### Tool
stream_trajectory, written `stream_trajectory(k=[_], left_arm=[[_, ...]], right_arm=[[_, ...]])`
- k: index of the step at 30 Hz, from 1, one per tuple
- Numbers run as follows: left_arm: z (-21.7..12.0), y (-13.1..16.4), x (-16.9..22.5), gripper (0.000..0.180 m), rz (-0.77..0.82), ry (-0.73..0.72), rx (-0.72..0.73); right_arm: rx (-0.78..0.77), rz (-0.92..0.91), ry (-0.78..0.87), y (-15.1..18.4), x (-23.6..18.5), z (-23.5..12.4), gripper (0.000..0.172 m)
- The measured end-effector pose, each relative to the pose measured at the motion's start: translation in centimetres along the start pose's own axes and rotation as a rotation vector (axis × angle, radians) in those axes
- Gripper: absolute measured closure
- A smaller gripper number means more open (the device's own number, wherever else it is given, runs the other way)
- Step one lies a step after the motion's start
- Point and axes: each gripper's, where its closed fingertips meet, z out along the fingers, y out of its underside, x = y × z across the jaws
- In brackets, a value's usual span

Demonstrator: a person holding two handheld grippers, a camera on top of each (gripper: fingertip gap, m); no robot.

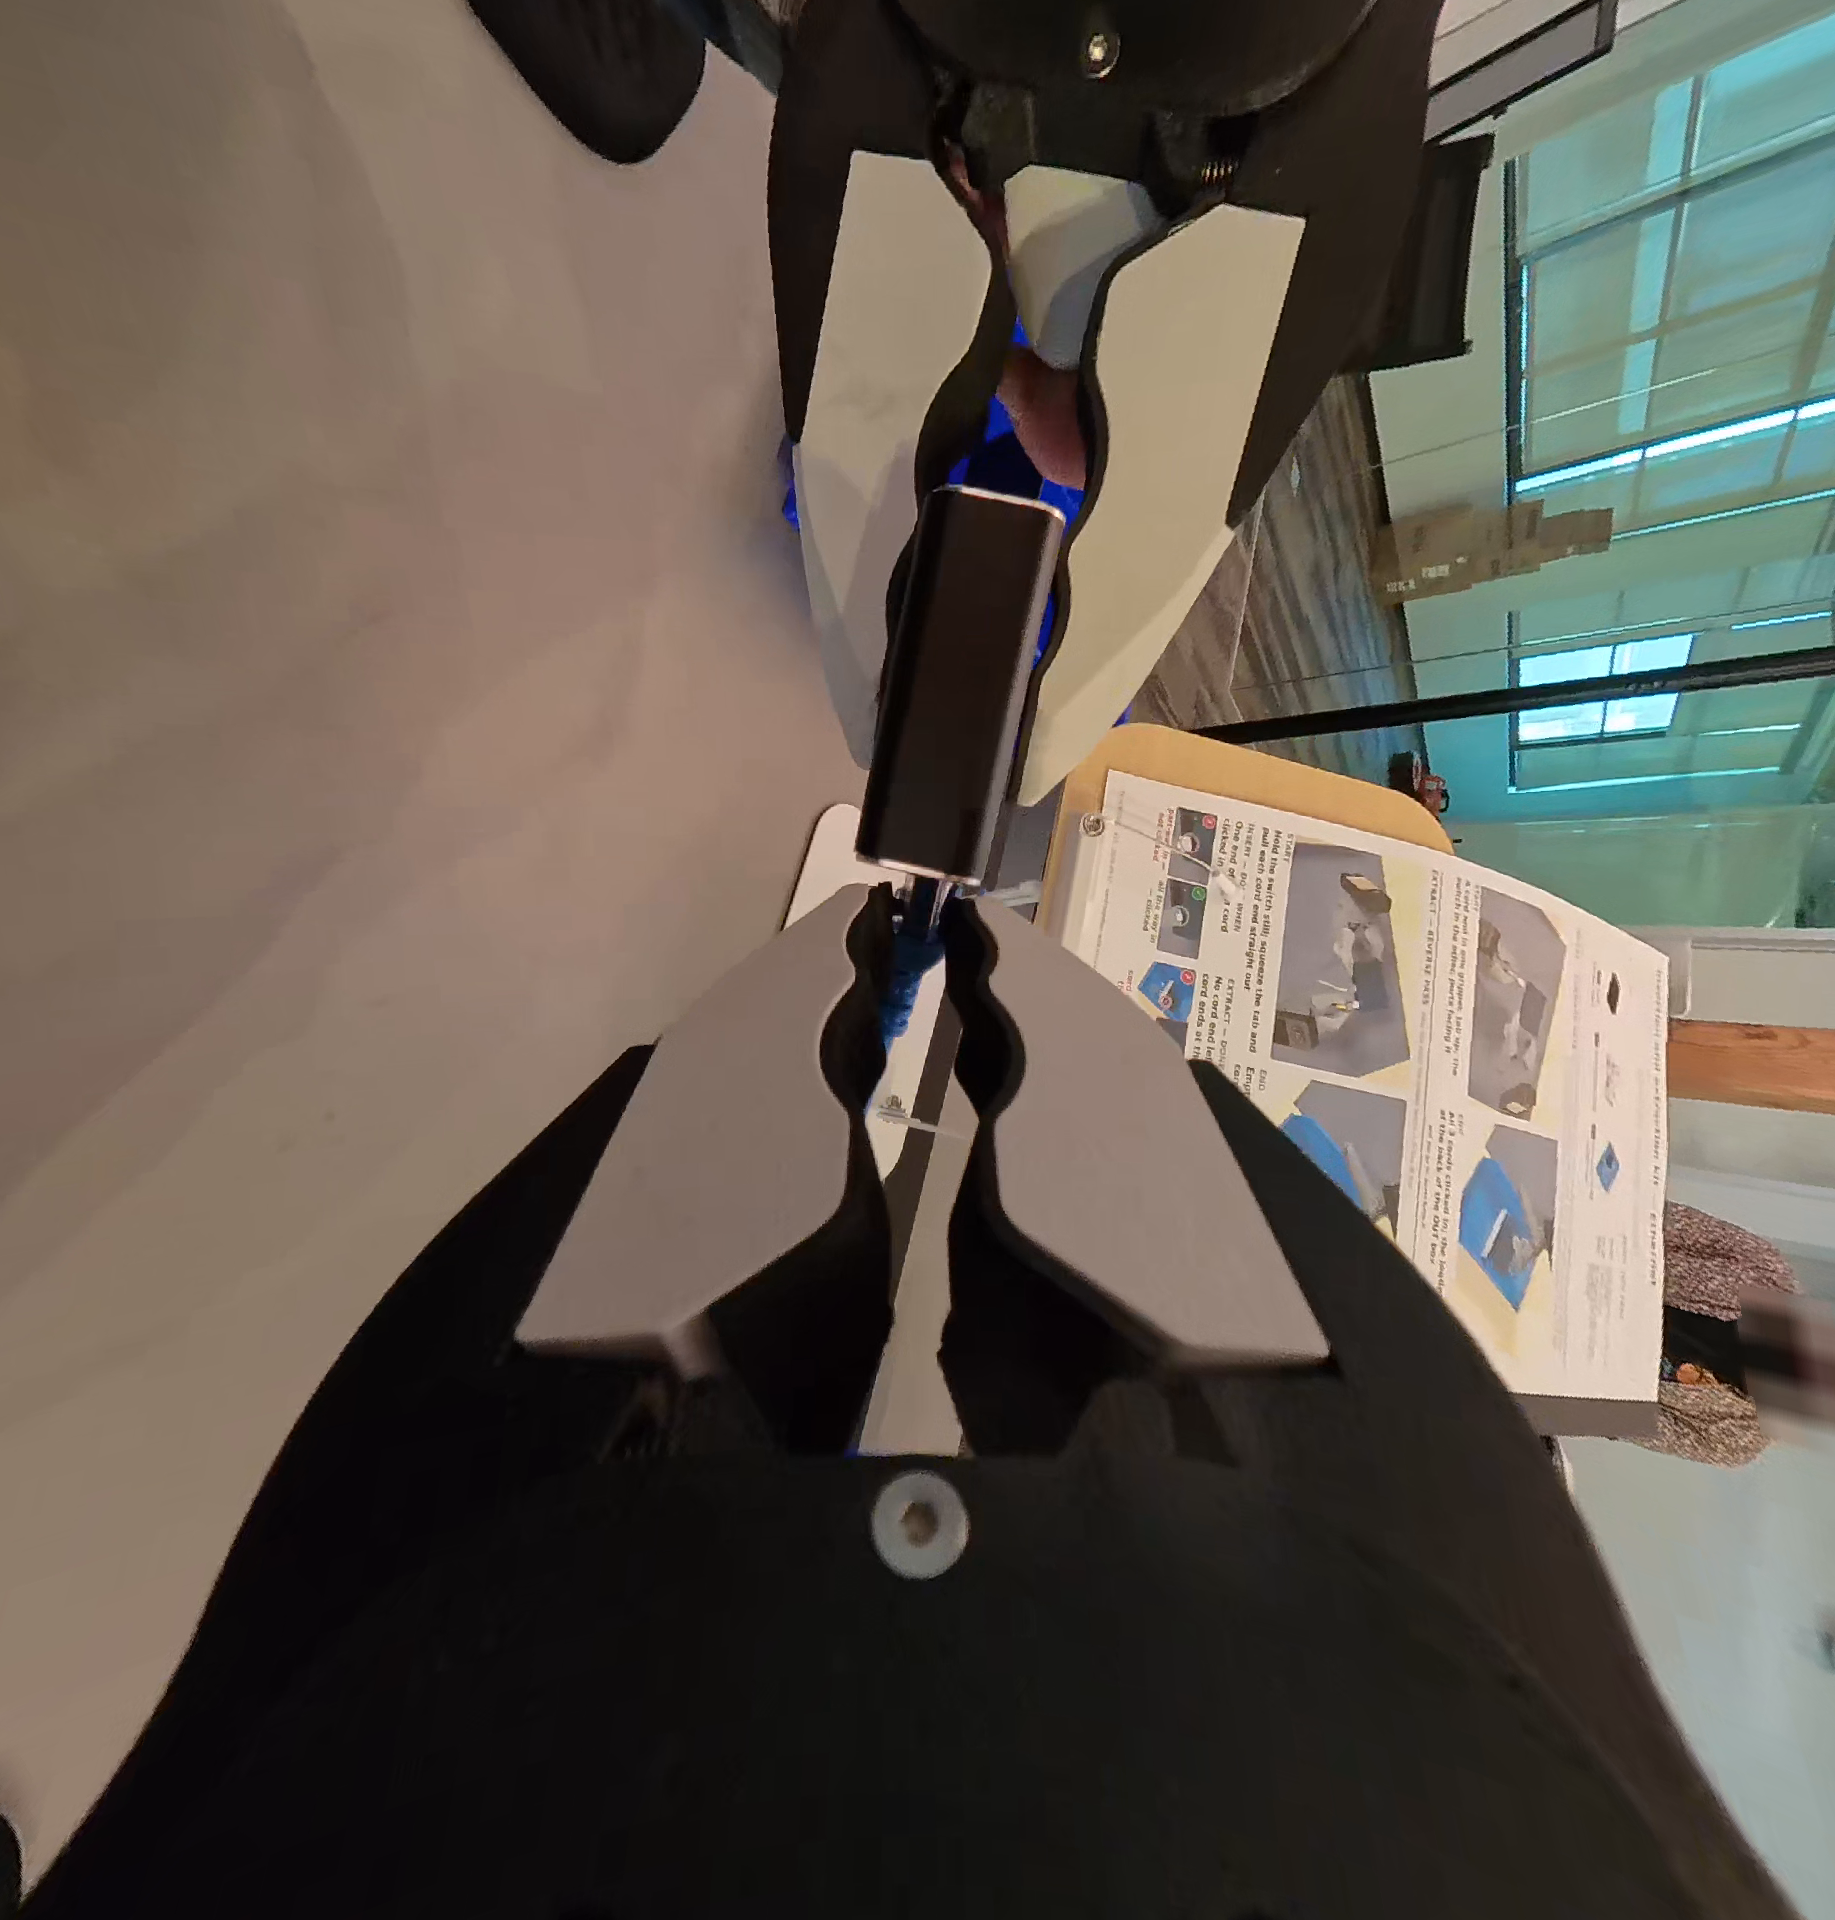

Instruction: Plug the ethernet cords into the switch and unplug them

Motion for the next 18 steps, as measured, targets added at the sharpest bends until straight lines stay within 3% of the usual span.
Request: stream_trajectory(k=[12, 18], left_arm=[[-0.41, -0.57, -0.53, 0.155, -0.061, -0.002, 0.077], [-0.32, -0.80, -0.36, 0.155, -0.056, 0.000, 0.087]], right_arm=[[0.120, 0.029, 0.063, -0.94, 0.71, -0.61, 0.159], [0.119, 0.047, 0.054, -0.54, 0.54, -0.43, 0.150]])
